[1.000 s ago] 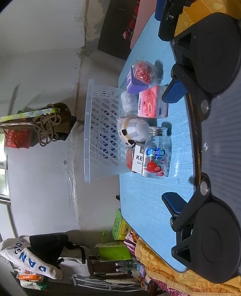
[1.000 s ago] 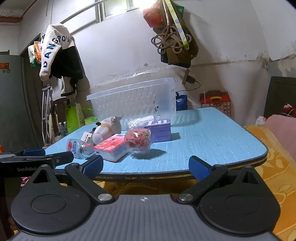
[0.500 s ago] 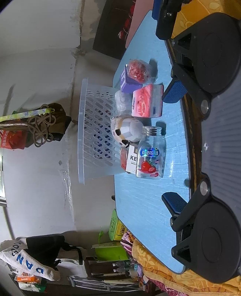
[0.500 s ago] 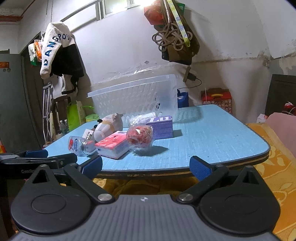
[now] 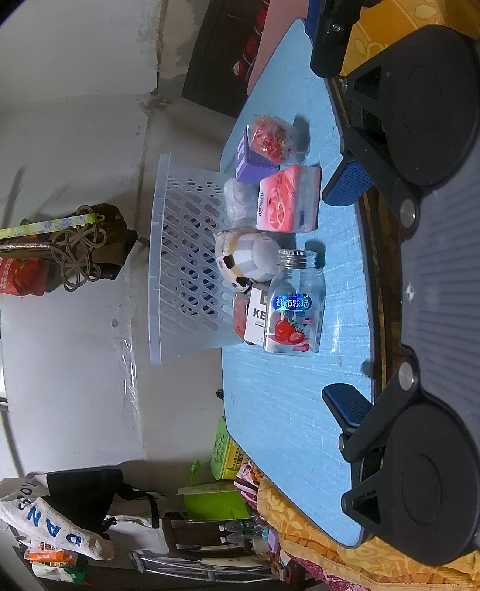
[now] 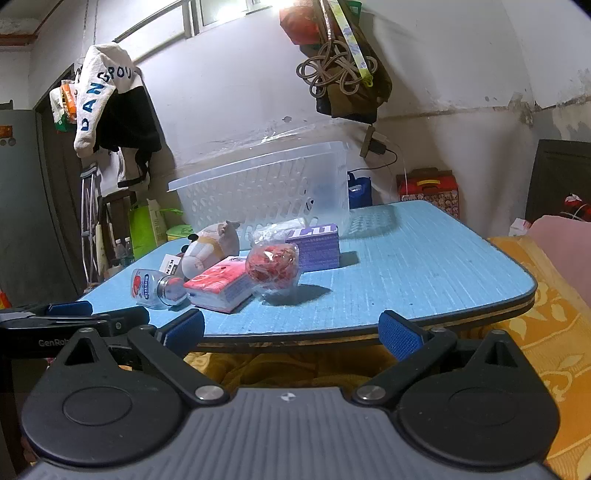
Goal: Organize objects
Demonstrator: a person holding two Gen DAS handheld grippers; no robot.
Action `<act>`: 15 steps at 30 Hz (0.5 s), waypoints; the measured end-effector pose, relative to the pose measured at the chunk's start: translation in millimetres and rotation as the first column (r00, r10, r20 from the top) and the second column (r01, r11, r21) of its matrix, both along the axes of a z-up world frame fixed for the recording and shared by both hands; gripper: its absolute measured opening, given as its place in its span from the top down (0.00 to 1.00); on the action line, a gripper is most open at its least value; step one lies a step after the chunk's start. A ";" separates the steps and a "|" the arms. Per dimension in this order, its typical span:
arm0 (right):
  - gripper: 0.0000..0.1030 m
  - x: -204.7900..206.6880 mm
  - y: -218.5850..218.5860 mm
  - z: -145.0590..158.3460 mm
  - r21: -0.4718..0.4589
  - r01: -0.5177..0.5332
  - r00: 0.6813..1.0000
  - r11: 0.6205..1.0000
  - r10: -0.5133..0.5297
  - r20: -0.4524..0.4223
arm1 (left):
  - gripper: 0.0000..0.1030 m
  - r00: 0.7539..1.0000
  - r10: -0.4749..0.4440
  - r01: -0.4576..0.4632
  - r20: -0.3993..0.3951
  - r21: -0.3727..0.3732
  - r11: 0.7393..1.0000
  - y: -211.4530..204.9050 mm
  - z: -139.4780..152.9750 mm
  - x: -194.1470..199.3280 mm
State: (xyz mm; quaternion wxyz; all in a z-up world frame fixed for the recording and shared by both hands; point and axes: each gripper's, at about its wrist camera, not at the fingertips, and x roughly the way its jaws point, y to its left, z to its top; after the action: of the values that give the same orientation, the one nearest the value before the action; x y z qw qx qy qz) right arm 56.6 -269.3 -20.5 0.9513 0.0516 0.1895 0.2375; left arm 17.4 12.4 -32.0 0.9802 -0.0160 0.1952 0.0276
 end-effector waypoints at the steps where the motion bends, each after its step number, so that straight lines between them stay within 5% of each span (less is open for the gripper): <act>1: 0.00 0.3 -0.2 -0.2 0.000 0.001 1.000 1.000 -0.001 -0.002 | 0.00 1.000 0.000 0.000 0.000 0.000 1.000 0.2 0.0 0.0; 15: 0.00 2.3 -1.4 -3.7 0.001 0.011 1.000 1.000 -0.011 -0.021 | 0.00 1.000 0.000 0.000 -0.002 -0.005 1.000 0.0 -0.2 0.1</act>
State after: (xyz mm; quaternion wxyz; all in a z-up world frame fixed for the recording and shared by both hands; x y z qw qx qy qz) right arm 58.9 -270.7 -24.2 0.9505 0.0555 0.1993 0.2320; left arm 17.5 12.5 -32.2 0.9800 -0.0183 0.1965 0.0272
